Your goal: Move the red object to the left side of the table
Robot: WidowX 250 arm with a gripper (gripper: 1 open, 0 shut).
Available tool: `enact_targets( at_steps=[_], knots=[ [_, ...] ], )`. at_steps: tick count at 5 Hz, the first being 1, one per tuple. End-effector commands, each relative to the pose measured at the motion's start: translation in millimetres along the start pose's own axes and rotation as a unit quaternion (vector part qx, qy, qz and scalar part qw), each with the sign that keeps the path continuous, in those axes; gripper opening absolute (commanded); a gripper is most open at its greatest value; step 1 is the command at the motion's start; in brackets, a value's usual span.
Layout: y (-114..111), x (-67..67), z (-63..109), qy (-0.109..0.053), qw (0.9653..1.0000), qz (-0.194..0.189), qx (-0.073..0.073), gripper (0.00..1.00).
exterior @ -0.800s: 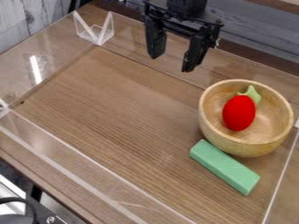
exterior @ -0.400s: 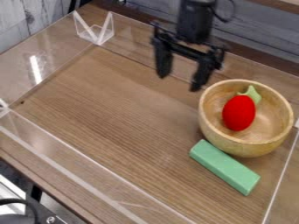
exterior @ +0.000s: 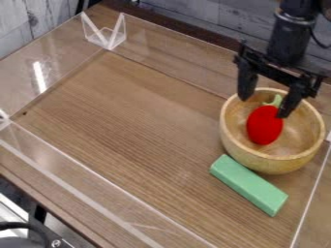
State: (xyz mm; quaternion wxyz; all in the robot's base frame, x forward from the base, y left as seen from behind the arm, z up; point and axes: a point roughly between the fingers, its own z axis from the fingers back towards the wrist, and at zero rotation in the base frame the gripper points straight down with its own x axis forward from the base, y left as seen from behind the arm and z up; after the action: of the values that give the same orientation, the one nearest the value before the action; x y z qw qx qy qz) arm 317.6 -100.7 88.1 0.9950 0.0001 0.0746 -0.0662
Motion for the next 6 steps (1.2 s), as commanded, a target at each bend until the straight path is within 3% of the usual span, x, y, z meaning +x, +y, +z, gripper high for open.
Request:
enact_targets(
  at_steps=[1, 3, 4, 6],
  knots=[
    [-8, 11.2, 10.9, -0.024, 0.9997, -0.007, -0.004, 1.00],
    [-5, 25.9, -5.3, 0.003, 1.0000, -0.005, 0.008, 1.00],
    [-2, 28.0, -7.3, 0.014, 0.9997, -0.001, 0.020, 1.00],
    [3, 31.3, -12.4, 0.029, 0.9992, 0.005, 0.028, 1.00]
  ],
)
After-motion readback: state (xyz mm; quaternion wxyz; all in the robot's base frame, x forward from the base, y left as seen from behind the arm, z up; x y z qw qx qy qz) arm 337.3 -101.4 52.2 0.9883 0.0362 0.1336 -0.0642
